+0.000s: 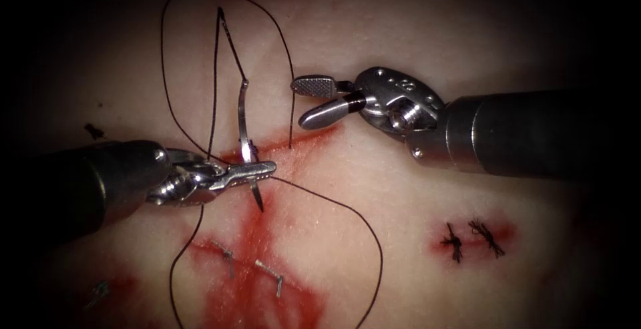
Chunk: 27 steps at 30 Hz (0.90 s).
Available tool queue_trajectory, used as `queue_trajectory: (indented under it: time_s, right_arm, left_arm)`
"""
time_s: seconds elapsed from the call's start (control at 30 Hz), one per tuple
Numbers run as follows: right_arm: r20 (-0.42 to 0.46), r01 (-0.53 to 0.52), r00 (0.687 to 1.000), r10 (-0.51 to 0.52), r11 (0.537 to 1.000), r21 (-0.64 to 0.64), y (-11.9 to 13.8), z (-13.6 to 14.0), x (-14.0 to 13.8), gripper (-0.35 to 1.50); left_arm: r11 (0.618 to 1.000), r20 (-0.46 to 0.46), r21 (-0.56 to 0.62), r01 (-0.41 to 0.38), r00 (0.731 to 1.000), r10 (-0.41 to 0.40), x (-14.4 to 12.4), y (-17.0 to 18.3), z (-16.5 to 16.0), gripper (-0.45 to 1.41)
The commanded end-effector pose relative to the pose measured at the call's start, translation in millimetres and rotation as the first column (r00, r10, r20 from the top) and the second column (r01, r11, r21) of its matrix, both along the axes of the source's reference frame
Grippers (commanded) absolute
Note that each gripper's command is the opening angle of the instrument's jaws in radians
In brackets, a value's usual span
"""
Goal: Wound Closure
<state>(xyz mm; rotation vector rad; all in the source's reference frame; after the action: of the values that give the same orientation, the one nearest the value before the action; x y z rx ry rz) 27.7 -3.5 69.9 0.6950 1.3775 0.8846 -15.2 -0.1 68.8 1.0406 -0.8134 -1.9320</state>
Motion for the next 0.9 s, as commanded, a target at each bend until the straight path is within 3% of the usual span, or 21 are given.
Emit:
queue_trajectory:
  time_s: [0.03,0.13,0.2,0.23,0.3,0.37,0.47,0.6,0.7,0.77,0.9]
  right_arm:
    - [0.069,-0.003,0.998,0.004,1.0,-0.018,-0.3,2.3,0.6,1.25]
    - [0.123,-0.011,0.992,0.015,0.999,-0.032,-0.3,3.7,0.7,1.25]
    - [0.205,-0.027,0.978,0.036,0.998,-0.049,-0.4,5.3,0.8,1.23]
    - [0.311,-0.03,0.949,0.047,0.998,-0.061,-0.8,6.6,1.2,1.2]
    - [0.353,-0.027,0.934,0.048,0.998,-0.062,-1.0,7.1,1.5,1.2]
    - [0.45,-0.053,0.89,0.073,0.997,-0.057,-1.4,8.2,2.5,1.21]
    - [0.479,-0.078,0.873,0.086,0.996,-0.037,-1.3,8.5,3.1,1.2]
    - [0.591,-0.107,0.803,0.078,0.994,0.015,-1.2,9.5,5.3,1.13]
    - [0.619,-0.11,0.782,0.074,0.994,0.021,-1.3,10.2,6.0,1.13]
    - [0.663,-0.118,0.744,0.083,0.993,0.007,-1.3,11.0,6.4,1.13]
    - [0.694,-0.142,0.711,0.113,0.99,-0.016,-1.0,11.4,6.1,0.99]
  left_arm:
    - [1.0,0.002,0.001,0.012,1.0,-0.012,0.0,0.5,0.2,-0.45]
    - [0.999,0.01,0.002,0.032,0.999,-0.032,1.0,1.0,-0.7,-0.45]
    - [0.999,0.013,0.007,0.051,0.999,-0.051,1.7,1.5,-1.6,-0.45]
    - [0.998,0.017,0.013,0.063,0.998,-0.063,2.1,1.8,-2.3,-0.45]
    - [0.998,0.015,0.016,0.064,0.998,-0.065,2.2,1.8,-2.6,-0.45]
    - [0.997,0.014,0.017,0.07,0.997,-0.07,2.1,1.7,-2.9,-0.45]
    - [0.997,0.013,0.016,0.07,0.997,-0.071,2.1,1.7,-2.9,-0.45]
    - [0.997,0.008,0.01,0.071,0.997,-0.071,2.2,1.6,-2.9,-0.45]
    - [0.997,0.006,0.01,0.072,0.997,-0.073,2.2,1.5,-3.0,-0.45]
    - [0.997,0.005,0.01,0.074,0.997,-0.074,2.1,1.4,-3.0,-0.45]
    - [0.997,0.0,0.01,0.078,0.997,-0.078,2.1,1.4,-3.1,-0.45]
